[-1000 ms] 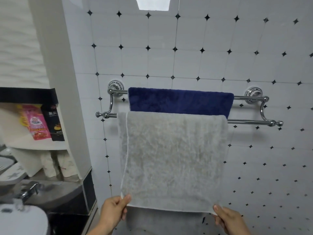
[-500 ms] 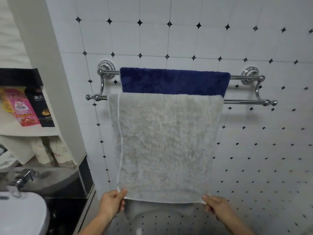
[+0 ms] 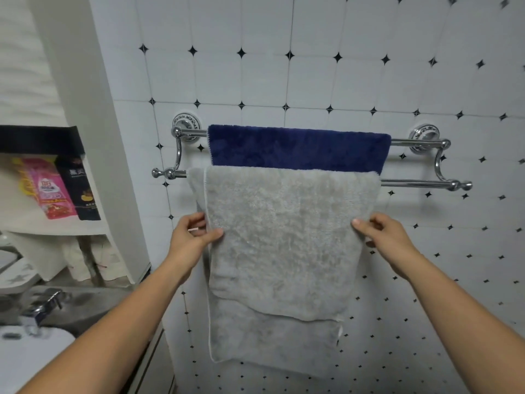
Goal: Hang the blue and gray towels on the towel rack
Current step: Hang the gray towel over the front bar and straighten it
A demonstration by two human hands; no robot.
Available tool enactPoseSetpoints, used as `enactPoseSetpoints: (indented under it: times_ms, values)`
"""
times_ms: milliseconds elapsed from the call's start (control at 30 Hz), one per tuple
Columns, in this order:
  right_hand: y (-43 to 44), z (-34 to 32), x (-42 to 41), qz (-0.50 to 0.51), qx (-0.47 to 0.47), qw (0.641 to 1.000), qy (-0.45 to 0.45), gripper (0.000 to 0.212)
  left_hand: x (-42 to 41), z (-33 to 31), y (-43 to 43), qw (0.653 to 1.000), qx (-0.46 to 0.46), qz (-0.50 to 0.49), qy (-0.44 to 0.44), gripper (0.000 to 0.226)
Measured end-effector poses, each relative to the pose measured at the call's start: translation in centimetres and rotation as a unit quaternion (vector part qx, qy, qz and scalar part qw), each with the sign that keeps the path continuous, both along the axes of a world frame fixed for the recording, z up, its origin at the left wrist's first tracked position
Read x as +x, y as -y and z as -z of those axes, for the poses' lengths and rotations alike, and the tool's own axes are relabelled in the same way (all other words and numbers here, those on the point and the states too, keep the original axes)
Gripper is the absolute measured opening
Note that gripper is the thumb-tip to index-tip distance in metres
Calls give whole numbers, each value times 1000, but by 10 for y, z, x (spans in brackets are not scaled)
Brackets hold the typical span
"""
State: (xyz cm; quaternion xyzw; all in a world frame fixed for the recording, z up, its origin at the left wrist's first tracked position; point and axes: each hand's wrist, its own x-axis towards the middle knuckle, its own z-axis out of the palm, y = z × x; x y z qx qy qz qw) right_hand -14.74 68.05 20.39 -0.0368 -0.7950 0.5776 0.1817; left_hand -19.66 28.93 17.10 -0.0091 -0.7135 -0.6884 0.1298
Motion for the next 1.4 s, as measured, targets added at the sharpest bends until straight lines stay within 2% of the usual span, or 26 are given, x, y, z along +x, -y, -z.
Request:
enactPoseSetpoints:
  times_ms: [100,200,300,367,467,567,800,933,1000,1100,1267,1400]
  values:
    - [-1,-23,-8,14,-48,998,-47,15,-5,-28,-4,998,24,-29,-44,53]
    - [-3,-33,-12,19,-87,994,-68,18,-6,-45,-5,996,36,-43,-65,48]
    - [-5,-31,-15,12,-90,993,-72,28,-3,-49,-4,997,30,-19,-75,32]
    - [-7,-29,-13,10,-93,993,-72,31,-2,-51,-3,996,28,-38,-78,29]
    - [-9,-25,-8,-7,-103,993,-65,16,0,-48,1,996,15,-54,-66,28]
    - [-14,-12,-2,-11,-99,993,-59,12,2,-34,13,998,11,-53,-45,32]
    - [-19,29,13,-13,-82,997,-4,15,11,13,25,999,-11,-27,14,38]
    - [-24,41,22,-32,-75,996,41,22,16,29,30,998,0,14,58,30]
    - [-26,44,24,-34,-64,996,55,28,18,31,32,997,1,30,65,31]
    - [-22,46,26,-35,-49,996,60,26,19,31,31,997,-11,37,64,28]
    - [-16,35,23,-52,-39,996,68,23,18,17,22,997,-67,-34,29,33]
    - [-4,-14,16,-33,-66,997,0,17,18,-31,6,988,-61,-102,-101,41]
